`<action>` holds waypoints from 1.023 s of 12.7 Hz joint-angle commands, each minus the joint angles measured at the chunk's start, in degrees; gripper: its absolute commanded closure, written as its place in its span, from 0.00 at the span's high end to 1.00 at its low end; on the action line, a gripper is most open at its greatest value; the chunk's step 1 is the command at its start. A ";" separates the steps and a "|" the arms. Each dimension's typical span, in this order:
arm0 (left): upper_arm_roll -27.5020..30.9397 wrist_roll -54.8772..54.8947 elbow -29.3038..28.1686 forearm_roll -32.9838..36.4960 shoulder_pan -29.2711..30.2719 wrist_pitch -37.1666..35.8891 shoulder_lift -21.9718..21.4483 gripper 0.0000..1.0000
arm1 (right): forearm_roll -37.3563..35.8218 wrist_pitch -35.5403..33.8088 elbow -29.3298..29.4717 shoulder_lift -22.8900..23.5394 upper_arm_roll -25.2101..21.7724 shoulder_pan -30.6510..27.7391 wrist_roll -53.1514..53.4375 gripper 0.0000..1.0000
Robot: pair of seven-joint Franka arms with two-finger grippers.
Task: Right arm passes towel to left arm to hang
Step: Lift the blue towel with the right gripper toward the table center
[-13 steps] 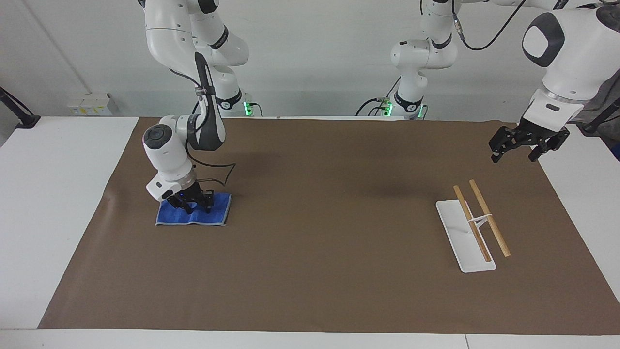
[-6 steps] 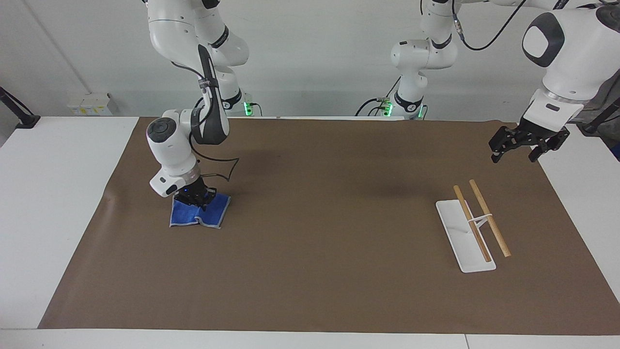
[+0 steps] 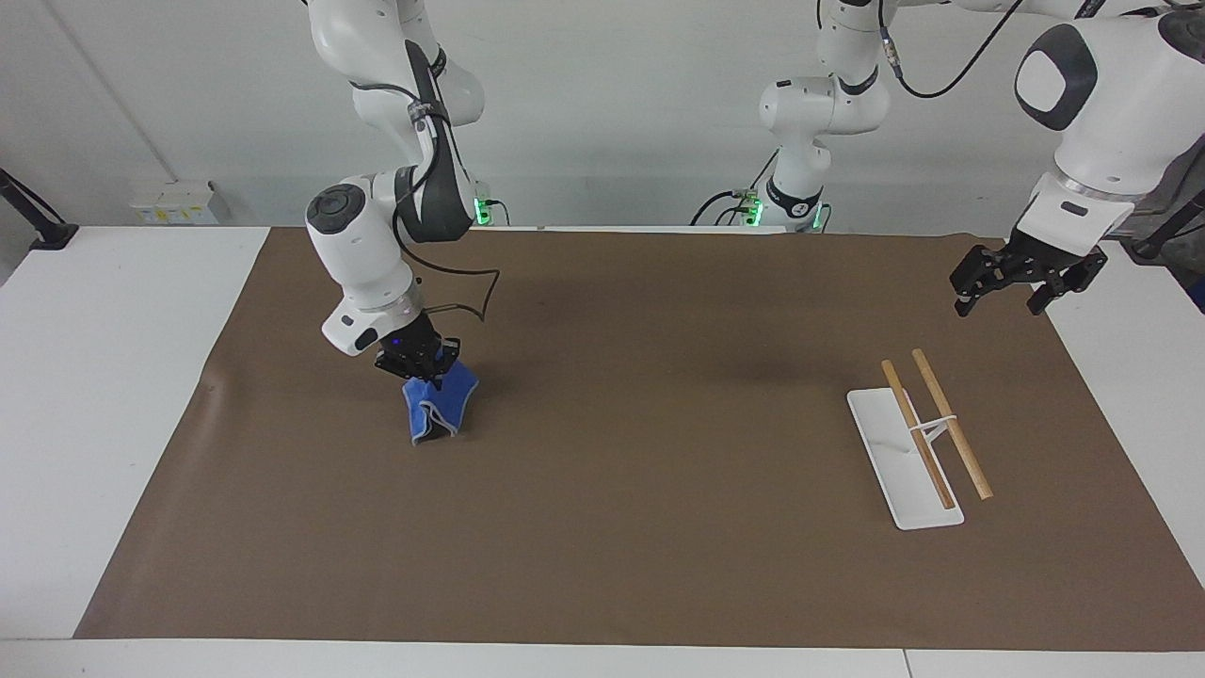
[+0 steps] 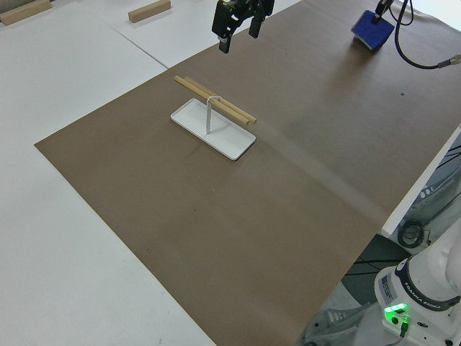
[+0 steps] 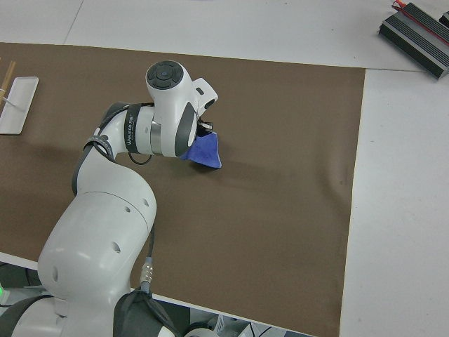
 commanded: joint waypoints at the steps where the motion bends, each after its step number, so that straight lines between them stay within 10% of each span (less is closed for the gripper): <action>1: -0.08 0.29 -1.86 -0.97 0.42 0.39 -1.59 1.00 | 8.27 -1.66 2.42 -0.59 0.12 1.01 0.61 0.00; 13: -0.09 0.20 -1.86 -0.89 -0.28 0.22 -1.68 1.00 | 37.74 -1.14 6.20 -3.14 5.82 3.13 8.86 0.00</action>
